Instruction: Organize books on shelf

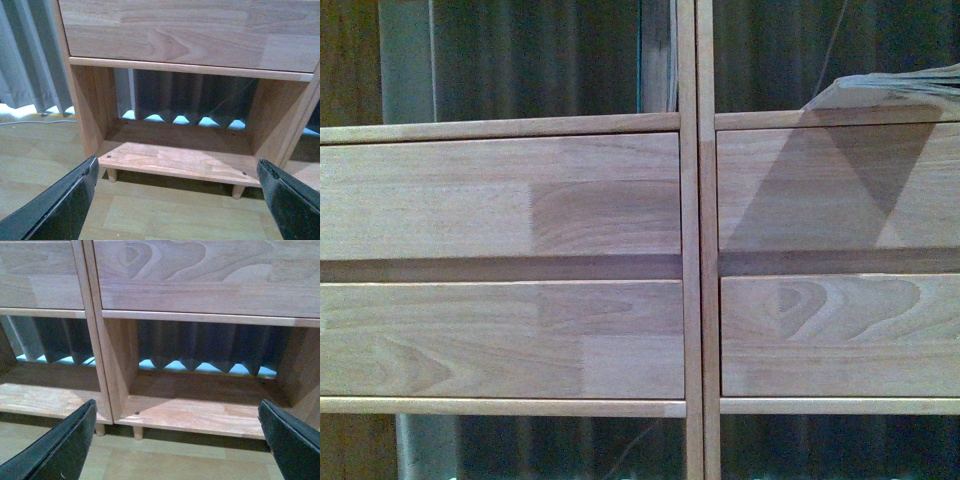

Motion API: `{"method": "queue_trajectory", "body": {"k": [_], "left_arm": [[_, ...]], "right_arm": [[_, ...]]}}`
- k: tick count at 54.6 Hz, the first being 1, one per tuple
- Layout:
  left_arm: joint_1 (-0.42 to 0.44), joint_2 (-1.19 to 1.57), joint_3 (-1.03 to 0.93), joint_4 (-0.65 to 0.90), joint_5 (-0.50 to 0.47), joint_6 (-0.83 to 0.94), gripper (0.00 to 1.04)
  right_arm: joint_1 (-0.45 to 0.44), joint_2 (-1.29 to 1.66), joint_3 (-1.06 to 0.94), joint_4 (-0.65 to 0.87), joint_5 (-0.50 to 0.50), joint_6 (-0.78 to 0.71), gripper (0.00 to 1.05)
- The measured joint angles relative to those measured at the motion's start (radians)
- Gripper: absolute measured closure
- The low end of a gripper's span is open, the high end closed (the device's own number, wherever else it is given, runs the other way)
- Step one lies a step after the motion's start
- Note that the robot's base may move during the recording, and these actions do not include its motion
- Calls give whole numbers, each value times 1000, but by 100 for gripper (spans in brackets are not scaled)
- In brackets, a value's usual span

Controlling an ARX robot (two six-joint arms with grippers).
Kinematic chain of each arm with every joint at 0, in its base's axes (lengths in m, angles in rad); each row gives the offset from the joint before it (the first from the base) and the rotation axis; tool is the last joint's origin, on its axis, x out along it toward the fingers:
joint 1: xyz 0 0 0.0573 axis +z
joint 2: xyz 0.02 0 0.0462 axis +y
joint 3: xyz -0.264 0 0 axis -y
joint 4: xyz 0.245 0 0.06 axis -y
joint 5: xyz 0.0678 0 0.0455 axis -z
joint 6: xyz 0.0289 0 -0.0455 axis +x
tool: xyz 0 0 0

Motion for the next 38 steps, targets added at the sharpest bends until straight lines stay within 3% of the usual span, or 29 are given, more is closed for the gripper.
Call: {"method": "queue_trajectory", "body": {"k": [38], "left_arm": [[0, 0, 0, 0, 0, 0, 7]], "right_arm": [[0, 0, 0, 0, 0, 0, 7]]}}
